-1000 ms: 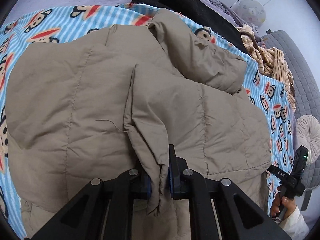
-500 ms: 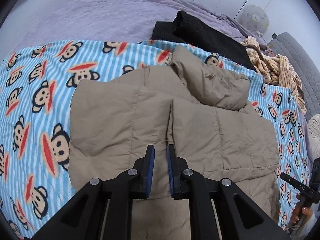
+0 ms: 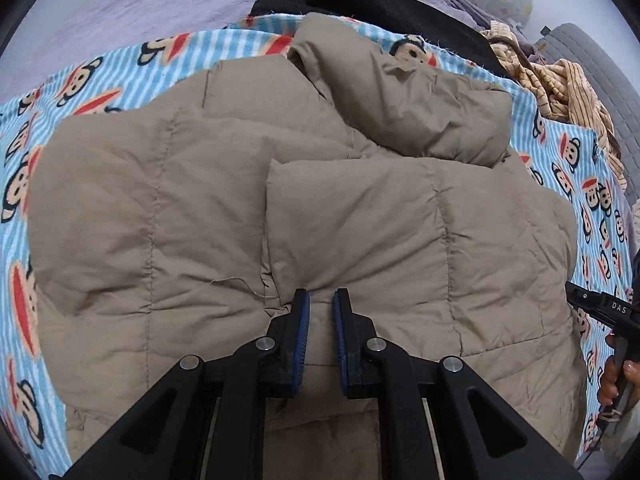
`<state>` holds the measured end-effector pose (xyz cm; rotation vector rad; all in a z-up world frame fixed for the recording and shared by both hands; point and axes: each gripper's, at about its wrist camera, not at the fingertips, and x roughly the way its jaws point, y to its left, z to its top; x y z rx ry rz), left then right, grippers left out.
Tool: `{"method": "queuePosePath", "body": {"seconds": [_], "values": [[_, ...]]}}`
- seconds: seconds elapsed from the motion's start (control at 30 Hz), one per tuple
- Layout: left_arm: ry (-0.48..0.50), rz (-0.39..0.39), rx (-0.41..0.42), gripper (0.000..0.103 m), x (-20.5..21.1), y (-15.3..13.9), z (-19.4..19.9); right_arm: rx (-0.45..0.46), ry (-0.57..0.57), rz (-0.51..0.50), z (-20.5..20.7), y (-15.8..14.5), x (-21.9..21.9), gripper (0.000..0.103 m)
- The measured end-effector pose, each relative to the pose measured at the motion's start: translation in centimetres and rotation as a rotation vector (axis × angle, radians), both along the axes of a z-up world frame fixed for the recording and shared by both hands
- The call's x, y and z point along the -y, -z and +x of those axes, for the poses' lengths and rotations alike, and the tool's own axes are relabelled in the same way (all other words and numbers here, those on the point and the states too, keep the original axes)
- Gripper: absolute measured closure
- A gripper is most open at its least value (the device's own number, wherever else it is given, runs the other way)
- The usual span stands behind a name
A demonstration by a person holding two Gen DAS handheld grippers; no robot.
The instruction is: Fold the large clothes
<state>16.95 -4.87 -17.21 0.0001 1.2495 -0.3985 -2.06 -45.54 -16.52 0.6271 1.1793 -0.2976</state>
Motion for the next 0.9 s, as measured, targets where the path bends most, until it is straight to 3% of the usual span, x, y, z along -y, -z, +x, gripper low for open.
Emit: {"method": "queuePosePath", "body": {"seconds": [0.07, 0.13, 0.3, 0.5, 0.53, 0.57, 0.6, 0.73, 0.9], "values": [[0.000, 0.024, 0.050, 0.089, -0.3, -1.5, -0.6, 0.023, -0.010, -0.022, -0.3, -1.3, -0.3, 0.068], [-0.006, 0.047, 0.095, 0.089, -0.6, -2.8, -1.6, 0.048, -0.026, -0.023, -1.0, -2.4, -0.6, 0.058], [-0.025, 0.068, 0.153, 0.089, -1.7, -5.0, -3.9, 0.092, -0.035, -0.011, -3.1, -4.4, -1.8, 0.022], [-0.054, 0.097, 0.133, 0.086, -2.0, -5.0, -6.3, 0.085, -0.033, 0.011, -5.0, -4.6, -2.8, 0.017], [-0.063, 0.105, 0.130, 0.072, -2.0, -4.9, -6.7, 0.085, -0.033, 0.011, -5.3, -4.6, -2.9, 0.017], [-0.073, 0.119, 0.125, 0.015, -1.8, -4.9, -7.0, 0.087, -0.032, 0.010, -5.7, -4.7, -3.0, 0.017], [-0.093, 0.146, 0.132, 0.002, -1.7, -5.0, -7.5, 0.091, -0.031, 0.009, -6.0, -4.7, -3.1, 0.016], [-0.110, 0.179, 0.162, 0.001, -1.8, -6.7, -8.9, 0.103, -0.026, 0.010, -7.1, -4.9, -3.3, 0.015], [-0.173, 0.187, 0.109, 0.001, -3.1, -8.5, -10.2, 0.154, -0.035, -0.056, -8.6, -5.9, -3.9, 0.015]]}}
